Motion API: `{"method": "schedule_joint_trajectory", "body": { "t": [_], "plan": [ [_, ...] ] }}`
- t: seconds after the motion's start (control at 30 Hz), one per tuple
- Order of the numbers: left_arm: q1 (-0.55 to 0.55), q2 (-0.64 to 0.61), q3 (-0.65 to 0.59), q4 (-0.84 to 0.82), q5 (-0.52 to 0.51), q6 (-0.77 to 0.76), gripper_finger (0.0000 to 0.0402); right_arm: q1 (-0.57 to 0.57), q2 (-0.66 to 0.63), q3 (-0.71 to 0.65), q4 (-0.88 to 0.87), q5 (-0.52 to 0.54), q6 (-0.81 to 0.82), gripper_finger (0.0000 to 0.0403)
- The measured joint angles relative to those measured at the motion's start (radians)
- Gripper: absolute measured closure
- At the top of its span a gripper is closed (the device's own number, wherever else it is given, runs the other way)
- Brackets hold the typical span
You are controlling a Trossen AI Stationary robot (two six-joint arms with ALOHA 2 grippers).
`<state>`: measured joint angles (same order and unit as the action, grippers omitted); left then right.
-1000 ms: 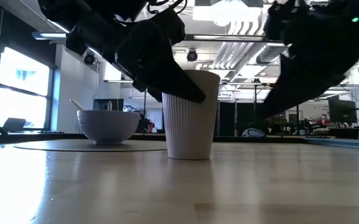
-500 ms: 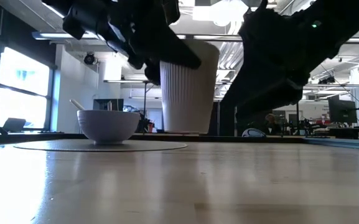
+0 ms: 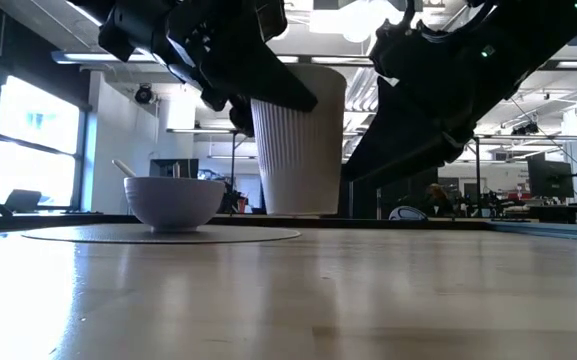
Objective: Pick & Place Utensil
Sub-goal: Put the white cup on the top right side of the gray placemat
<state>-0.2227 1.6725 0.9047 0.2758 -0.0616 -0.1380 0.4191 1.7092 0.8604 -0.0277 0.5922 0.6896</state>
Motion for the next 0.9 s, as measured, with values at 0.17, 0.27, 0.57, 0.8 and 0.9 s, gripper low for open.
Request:
{"method": "schedule_joint_trajectory", "body": {
  "t": [0.17,0.27,0.57,0.8,0.9],
  "plan": [
    [0.0,0.015,-0.023,0.023,-0.008,0.006,0.0014,0.0,0.0,0.0,0.016,-0.001,-0.033,0.001],
    [0.0,0.016,-0.078,0.092,-0.026,0.002,0.0014,0.0,0.0,0.0,0.053,0.001,-0.075,0.0013],
    [0.0,0.029,-0.156,0.193,-0.034,0.012,0.0014,0.0,0.0,0.0,0.172,-0.005,-0.175,0.0013],
    [0.0,0.08,-0.157,0.19,-0.026,0.029,0.0014,-0.001,0.013,0.0,0.218,-0.018,-0.231,0.0012],
    [0.0,0.087,-0.158,0.184,-0.026,0.028,0.0014,-0.001,0.029,0.0,0.275,-0.036,-0.279,0.001]
  ]
}}
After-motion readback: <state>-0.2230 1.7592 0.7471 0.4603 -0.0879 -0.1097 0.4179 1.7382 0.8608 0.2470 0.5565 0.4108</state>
